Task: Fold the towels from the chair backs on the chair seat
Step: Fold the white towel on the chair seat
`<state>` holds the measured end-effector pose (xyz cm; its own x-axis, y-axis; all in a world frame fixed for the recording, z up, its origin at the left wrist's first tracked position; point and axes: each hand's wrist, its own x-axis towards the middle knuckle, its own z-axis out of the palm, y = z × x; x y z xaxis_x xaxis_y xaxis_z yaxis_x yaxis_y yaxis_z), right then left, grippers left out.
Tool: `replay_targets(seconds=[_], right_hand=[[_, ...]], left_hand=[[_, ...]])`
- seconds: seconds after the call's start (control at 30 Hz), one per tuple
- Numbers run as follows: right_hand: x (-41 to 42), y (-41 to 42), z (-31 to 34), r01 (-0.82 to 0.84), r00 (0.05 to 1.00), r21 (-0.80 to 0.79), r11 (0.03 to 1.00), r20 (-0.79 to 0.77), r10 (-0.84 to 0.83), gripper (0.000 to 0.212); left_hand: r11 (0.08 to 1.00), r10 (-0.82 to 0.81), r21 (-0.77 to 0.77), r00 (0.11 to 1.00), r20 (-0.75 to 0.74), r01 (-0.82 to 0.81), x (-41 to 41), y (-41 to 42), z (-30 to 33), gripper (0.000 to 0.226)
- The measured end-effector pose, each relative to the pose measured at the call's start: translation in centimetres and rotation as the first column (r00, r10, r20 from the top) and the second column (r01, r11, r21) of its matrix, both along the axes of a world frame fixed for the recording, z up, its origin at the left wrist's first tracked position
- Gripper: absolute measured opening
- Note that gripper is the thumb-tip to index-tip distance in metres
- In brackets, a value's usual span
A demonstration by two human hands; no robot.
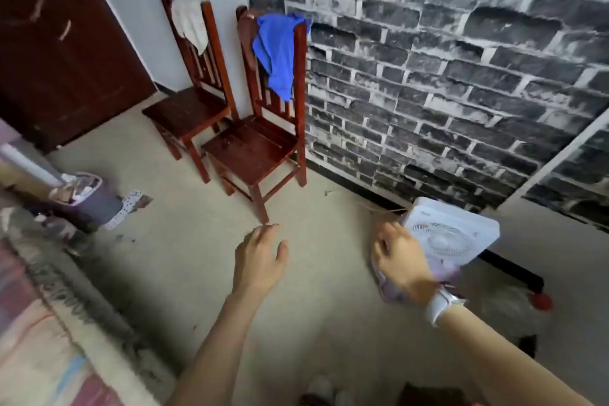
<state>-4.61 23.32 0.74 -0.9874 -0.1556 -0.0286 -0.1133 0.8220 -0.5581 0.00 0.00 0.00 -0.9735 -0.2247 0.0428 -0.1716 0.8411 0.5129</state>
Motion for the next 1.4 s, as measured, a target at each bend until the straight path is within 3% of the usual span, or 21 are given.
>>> replay_targets(seconds=[0.2, 0.27, 0.5, 0.73, 0.93, 1.07, 1.2, 1.4], right_hand=[[0.3, -3.8, -4.3, -0.119, 0.981, 0.011, 0.993, 0.155, 0.116, 0.043], [-0.4, -5.9, -4.8, -0.162, 0.971, -0.014, 0.987, 0.178, 0.162, 0.047], [-7.2, -17.0, -6.1, -0.32, 0.926, 0.013, 0.947, 0.215, 0.31, 0.029], [-14.5, -31.6, -5.9, -0.338, 0.924, -0.004, 0.941, 0.188, 0.333, 0.026], [-19.8, -41.9, -5.4, -0.355, 0.901, -0.057, 0.933, 0.247, 0.358, 0.025], [-25.3, -46.5, -5.7, -0.382, 0.876, -0.074, 0.921, 0.289, 0.386, 0.024], [-32.4, -51.5, -6.2, -0.416, 0.841, -0.054, 0.908, 0.356, 0.407, 0.028], [-44.9, -60.9, -7.0, -0.443, 0.829, -0.106, 0.89, 0.33, 0.451, 0.027]], left_hand=[[0.968, 0.247, -0.01, 0.947, 0.205, -0.25, 4.7, -4.6, -3.6, 0.054], [0.958, 0.271, 0.02, 0.931, 0.246, -0.285, 5.4, -5.9, -4.1, 0.055], [0.872, 0.441, 0.089, 0.851, 0.284, -0.482, 3.0, -15.8, -6.0, 0.039], [0.904, 0.389, 0.086, 0.89, 0.238, -0.418, -4.9, -29.4, -5.1, 0.054], [0.926, 0.34, 0.076, 0.905, 0.257, -0.369, -11.1, -37.4, -4.9, 0.046], [0.908, 0.362, 0.105, 0.885, 0.291, -0.406, -15.8, -41.8, -5.8, 0.048], [0.849, 0.442, 0.16, 0.843, 0.305, -0.503, -21.6, -46.4, -7.1, 0.035], [0.816, 0.487, 0.178, 0.82, 0.3, -0.549, -33.6, -54.0, -7.1, 0.037]])
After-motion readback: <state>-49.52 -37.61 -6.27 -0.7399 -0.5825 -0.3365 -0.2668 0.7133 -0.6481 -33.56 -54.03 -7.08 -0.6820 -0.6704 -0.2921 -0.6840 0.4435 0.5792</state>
